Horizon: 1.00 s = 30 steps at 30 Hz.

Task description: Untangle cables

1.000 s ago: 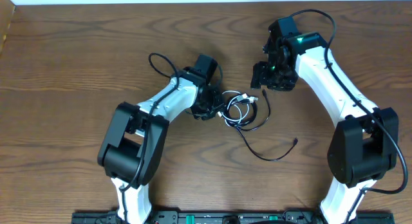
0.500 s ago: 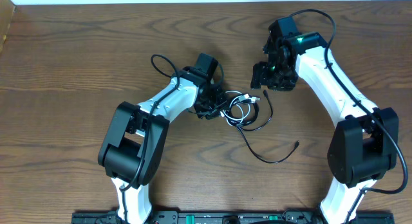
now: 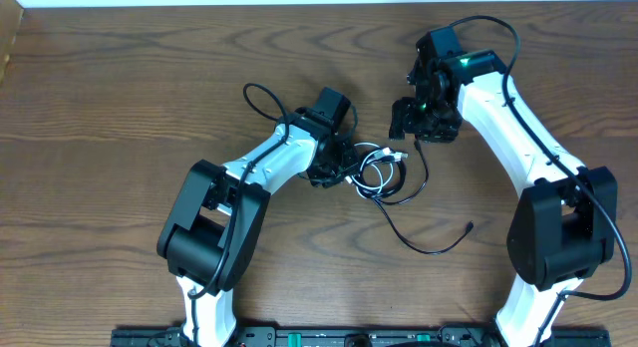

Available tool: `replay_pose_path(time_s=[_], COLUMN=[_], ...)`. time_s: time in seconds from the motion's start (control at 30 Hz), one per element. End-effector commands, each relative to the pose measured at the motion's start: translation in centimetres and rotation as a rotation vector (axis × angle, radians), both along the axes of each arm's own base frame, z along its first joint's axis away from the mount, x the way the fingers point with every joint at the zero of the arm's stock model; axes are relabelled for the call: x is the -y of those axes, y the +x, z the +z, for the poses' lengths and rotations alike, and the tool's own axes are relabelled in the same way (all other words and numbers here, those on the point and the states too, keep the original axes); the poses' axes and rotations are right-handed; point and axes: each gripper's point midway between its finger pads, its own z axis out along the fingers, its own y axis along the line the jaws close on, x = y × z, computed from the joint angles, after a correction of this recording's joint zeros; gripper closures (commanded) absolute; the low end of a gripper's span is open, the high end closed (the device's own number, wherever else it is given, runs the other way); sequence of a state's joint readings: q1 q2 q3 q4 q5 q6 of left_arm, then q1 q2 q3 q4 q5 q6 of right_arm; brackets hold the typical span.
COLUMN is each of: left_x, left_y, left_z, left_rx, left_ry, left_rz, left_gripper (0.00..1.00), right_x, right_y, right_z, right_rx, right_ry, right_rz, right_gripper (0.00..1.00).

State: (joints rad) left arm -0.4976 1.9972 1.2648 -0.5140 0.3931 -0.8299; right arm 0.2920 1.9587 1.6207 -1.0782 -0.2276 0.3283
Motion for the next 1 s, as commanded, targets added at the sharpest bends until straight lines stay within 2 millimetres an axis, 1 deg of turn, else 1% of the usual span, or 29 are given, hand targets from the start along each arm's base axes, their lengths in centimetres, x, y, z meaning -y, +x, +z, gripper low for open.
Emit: replay_pose_path(time_s=[0.0, 0.1, 0.17, 0.27, 0.37, 0.43, 0.47, 0.53, 0.73, 0.77, 0.8, 0.83, 0.9, 0.97], left_x=[-1.4, -1.4, -1.4, -1.4, -0.7, -0.2, -0.1, -0.3, -0.2, -0.2, -0.1, -0.2, -0.2, -0.1], left_y=[0.0, 0.1, -0.1, -0.7, -1.7, -2.1, -2.2, -2.1, -2.0, -2.0, -1.9, -1.9, -1.6, -1.0], left_z=[-1.5, -1.5, -1.6, -2.0, -2.8, -3.1, -3.2, -3.5, -3.6, -3.6, -3.6, -3.6, -3.5, -2.5], left_rx=[0.012, 0.033, 0.054, 0.042, 0.048, 0.057, 0.062, 0.072, 0.099, 0.100, 0.102, 0.103, 0.113, 0.135], left_ry=[0.069, 0.070, 0.073, 0.076, 0.074, 0.071, 0.080, 0.126, 0.161, 0.161, 0.160, 0.162, 0.161, 0.138], left_rz=[-0.019, -0.072, -0.142, -0.152, -0.178, -0.194, -0.190, -0.161, -0.151, -0.151, -0.151, -0.151, -0.149, -0.148], left_gripper=[0.65, 0.65, 0.66, 0.66, 0.66, 0.68, 0.71, 0.76, 0.78, 0.81, 0.89, 0.92, 0.93, 0.93], right_x=[0.2, 0.2, 0.3, 0.3, 0.3, 0.3, 0.3, 0.3, 0.3, 0.3, 0.3, 0.3, 0.3, 0.1], right_y=[0.4, 0.3, 0.3, 0.3, 0.2, 0.2, 0.2, 0.2, 0.2, 0.2, 0.2, 0.2, 0.2, 0.1], right_z=[1.4, 1.4, 1.4, 1.4, 1.4, 1.4, 1.4, 1.4, 1.4, 1.4, 1.4, 1.4, 1.4, 1.4], right_rx=[0.043, 0.041, 0.042, 0.041, 0.040, 0.039, 0.039, 0.036, 0.037, 0.037, 0.037, 0.036, 0.036, 0.042], right_ry=[-0.002, -0.004, -0.007, -0.007, -0.007, -0.007, -0.007, -0.008, -0.009, -0.009, -0.009, -0.009, -0.008, 0.001], right_rz=[0.008, 0.012, 0.014, 0.014, 0.014, 0.013, 0.013, 0.014, 0.014, 0.014, 0.014, 0.014, 0.015, 0.050], right_gripper=[0.34, 0.34, 0.34, 0.34, 0.34, 0.34, 0.34, 0.33, 0.33, 0.33, 0.33, 0.32, 0.32, 0.32])
